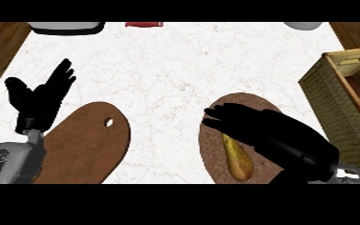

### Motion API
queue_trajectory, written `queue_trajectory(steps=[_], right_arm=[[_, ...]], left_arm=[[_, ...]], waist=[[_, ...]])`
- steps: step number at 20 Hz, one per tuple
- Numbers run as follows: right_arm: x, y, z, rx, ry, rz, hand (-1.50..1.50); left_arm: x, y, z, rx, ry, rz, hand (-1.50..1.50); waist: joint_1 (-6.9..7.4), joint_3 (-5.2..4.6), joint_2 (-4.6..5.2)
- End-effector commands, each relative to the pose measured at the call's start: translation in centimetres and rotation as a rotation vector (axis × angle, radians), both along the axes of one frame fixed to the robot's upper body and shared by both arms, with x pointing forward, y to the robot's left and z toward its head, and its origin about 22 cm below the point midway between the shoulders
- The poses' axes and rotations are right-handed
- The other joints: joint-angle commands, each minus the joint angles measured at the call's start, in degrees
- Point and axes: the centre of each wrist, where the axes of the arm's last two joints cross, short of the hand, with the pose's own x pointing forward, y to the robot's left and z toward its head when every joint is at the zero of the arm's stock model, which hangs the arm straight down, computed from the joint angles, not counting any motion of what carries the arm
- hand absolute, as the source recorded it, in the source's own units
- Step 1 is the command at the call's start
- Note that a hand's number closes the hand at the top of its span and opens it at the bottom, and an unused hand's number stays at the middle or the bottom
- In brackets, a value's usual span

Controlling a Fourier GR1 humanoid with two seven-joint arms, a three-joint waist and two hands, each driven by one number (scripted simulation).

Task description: Pick the pear from the placemat and place it in the basket

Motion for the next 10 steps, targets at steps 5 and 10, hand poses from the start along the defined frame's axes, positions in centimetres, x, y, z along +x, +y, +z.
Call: queue_trajectory(steps=[5, 10], right_arm=[[2.8, -0.9, -7.7, -0.138, -0.017, -0.001, -1.5], [1.7, 0.5, -10.1, -0.184, -0.007, 0.008, -1.5]], left_arm=[[0.7, 0.0, 0.5, -0.009, -0.003, 0.002, 0.0], [0.0, -0.7, -0.9, -0.011, 0.018, 0.013, 0.0]], waist=[[-0.35, -0.08, -0.09], [-0.64, -0.11, -0.21]])
